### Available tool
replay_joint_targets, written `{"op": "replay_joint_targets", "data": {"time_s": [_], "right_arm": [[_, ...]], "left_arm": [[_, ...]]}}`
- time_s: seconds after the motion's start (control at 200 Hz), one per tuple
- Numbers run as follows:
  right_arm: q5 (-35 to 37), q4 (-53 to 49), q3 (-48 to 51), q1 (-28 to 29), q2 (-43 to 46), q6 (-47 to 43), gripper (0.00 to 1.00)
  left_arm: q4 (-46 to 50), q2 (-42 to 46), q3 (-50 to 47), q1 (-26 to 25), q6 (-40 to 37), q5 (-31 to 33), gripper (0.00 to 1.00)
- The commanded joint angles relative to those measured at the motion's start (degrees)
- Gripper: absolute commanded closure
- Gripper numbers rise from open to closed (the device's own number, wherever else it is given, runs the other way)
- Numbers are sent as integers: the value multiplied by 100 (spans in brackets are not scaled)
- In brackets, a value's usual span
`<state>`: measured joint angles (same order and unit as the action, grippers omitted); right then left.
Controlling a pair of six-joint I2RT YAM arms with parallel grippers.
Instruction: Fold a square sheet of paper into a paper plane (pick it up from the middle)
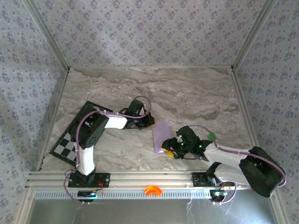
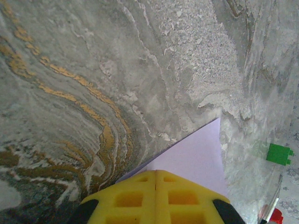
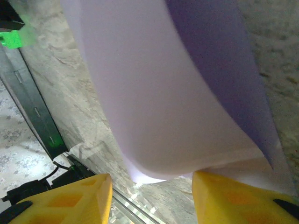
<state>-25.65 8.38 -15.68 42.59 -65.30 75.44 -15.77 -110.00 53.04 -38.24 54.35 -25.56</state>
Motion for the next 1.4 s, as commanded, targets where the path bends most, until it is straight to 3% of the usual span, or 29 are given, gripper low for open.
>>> {"op": "replay_joint_targets", "data": {"time_s": [0.0,0.37,0.635,0.89,1.199,1.394], "right_arm": [[226,19,-51,-78,178,-150,50],[188,-452,-222,-516,330,-836,45],[-1067,28,-572,-1371,-320,-1646,38],[-1354,-153,-874,-1604,-725,-2388,34],[-2571,-264,-1225,-2192,-1366,-3166,37],[-2748,-372,-1319,-2421,-1760,-3395,40]], "left_arm": [[356,-277,-109,-81,-3,-115,95],[369,-272,-101,-85,-12,-116,95],[382,-311,-75,-83,-12,-127,95],[390,-328,-57,-81,-7,-117,95],[390,-365,-19,-81,-1,-185,95],[402,-333,1,-82,-2,-190,95]]}}
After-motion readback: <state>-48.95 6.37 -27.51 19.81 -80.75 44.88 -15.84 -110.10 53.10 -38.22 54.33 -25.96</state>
